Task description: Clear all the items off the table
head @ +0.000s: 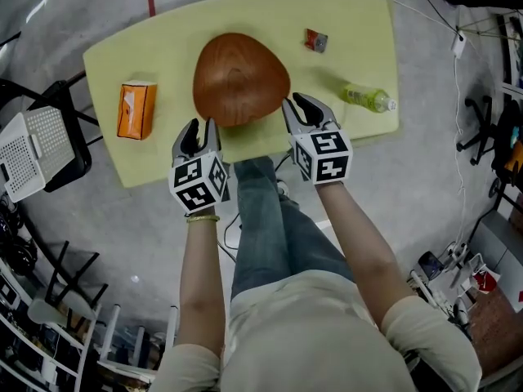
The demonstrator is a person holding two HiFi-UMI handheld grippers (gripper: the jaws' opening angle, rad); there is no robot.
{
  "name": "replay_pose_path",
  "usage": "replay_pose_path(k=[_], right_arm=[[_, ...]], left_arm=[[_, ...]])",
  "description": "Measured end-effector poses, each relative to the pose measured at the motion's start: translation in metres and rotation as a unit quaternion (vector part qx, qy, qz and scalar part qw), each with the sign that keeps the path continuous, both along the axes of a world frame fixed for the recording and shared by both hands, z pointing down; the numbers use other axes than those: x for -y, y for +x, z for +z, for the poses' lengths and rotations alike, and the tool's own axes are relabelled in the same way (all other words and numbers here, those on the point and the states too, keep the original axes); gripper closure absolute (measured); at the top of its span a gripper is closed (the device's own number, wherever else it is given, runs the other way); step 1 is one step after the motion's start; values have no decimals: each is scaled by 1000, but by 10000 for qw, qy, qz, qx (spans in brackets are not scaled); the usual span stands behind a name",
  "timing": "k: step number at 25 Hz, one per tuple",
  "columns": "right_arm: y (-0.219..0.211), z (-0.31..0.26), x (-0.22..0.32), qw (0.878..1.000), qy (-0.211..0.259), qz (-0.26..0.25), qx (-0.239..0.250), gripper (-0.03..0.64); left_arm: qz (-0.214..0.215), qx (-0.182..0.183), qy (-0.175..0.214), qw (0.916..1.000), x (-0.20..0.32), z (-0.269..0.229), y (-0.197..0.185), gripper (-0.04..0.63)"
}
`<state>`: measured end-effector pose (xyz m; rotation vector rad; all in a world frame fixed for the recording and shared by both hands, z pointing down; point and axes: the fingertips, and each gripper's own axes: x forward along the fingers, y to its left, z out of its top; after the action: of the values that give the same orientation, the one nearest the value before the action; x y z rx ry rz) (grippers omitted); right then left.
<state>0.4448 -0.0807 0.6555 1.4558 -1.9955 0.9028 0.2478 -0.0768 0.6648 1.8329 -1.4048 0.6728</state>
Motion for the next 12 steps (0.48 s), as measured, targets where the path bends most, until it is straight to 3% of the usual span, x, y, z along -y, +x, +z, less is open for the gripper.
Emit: replay_pose_path(k=[5,12], right_arm=[[8,31,6,9995,-228,184,-101,465],[12,59,15,9987,-404,244,-173,463]], left_arm=[[-33,-11,-223,9997,3,27,-2,392],[-200,-206,-480,9984,9,57,-4,370]])
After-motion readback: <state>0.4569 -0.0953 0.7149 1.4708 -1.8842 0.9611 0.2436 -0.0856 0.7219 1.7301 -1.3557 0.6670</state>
